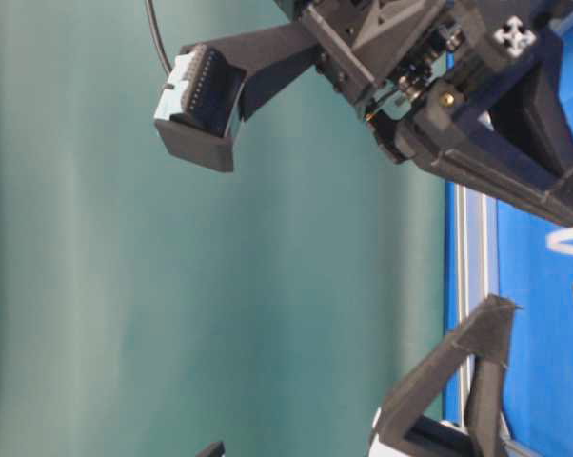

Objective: Insert the wire through the string loop located in the center.
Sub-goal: 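Move the open left gripper to the plug protruding beyond the loop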

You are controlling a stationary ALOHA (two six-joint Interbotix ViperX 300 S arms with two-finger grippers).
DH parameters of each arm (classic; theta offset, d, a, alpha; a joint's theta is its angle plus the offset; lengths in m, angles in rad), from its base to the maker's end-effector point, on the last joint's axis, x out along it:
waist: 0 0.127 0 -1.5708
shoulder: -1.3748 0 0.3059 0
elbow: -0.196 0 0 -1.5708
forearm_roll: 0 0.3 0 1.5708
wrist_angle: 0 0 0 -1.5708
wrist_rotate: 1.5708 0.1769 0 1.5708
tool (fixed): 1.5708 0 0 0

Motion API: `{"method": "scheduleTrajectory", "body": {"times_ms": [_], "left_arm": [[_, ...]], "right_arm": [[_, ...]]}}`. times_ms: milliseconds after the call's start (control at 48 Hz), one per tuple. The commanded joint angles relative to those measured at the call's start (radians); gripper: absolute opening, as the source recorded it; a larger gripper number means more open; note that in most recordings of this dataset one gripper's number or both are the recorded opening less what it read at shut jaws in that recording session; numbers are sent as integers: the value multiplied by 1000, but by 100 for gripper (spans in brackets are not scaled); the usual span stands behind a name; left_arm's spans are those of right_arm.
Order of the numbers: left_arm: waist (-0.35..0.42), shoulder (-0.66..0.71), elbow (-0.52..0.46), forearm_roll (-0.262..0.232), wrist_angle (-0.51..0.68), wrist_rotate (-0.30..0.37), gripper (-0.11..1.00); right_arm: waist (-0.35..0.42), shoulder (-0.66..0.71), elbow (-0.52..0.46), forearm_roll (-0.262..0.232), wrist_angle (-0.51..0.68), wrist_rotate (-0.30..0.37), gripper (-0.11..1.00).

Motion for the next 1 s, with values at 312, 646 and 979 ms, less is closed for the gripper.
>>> {"method": "scheduleTrajectory", "body": {"times_ms": [312,646,979], "left_arm": [[-9,-25,-11,2,-11,-5,3],[-52,-14,-34,2,-5,-26,87],[-46,-9,-40,2,37,-26,92]], "right_arm": [[-3,-15,-17,0,-3,-2,-2],[-3,-14,-18,-2,-3,-2,-2],[-3,-15,-17,-2,-3,-2,-2]]}}
